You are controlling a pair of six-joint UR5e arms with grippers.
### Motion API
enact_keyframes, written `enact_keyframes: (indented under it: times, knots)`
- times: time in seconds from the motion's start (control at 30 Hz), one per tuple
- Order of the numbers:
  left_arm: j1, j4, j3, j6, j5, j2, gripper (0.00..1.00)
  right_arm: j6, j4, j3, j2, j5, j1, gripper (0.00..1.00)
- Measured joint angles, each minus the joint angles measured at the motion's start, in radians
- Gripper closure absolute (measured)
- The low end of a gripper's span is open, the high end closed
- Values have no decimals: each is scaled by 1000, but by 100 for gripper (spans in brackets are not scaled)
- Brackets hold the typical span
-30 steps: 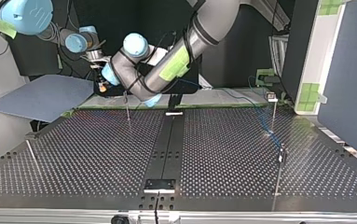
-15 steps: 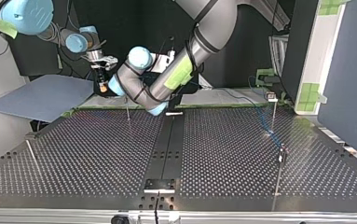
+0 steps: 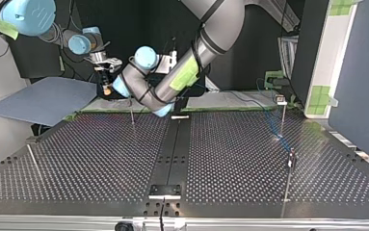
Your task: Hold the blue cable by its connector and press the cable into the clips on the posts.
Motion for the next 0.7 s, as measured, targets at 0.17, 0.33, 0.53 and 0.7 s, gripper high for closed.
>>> enact_keyframes:
  times: [0.17, 0.33, 0.53, 0.7]
  knots:
    - [0, 36, -15, -10, 0, 0, 0, 0, 0, 0, 0, 1, 2, 100]
    - [1, 75, -4, -21, 0, 0, 0, 0, 1, 0, 0, 1, 3, 100]
    - [4, 130, 10, -31, -16, 0, 0, 0, 2, 0, 0, 2, 3, 100]
    - [9, 143, 12, -31, -45, -2, 0, 0, 3, -1, 0, 2, 4, 100]
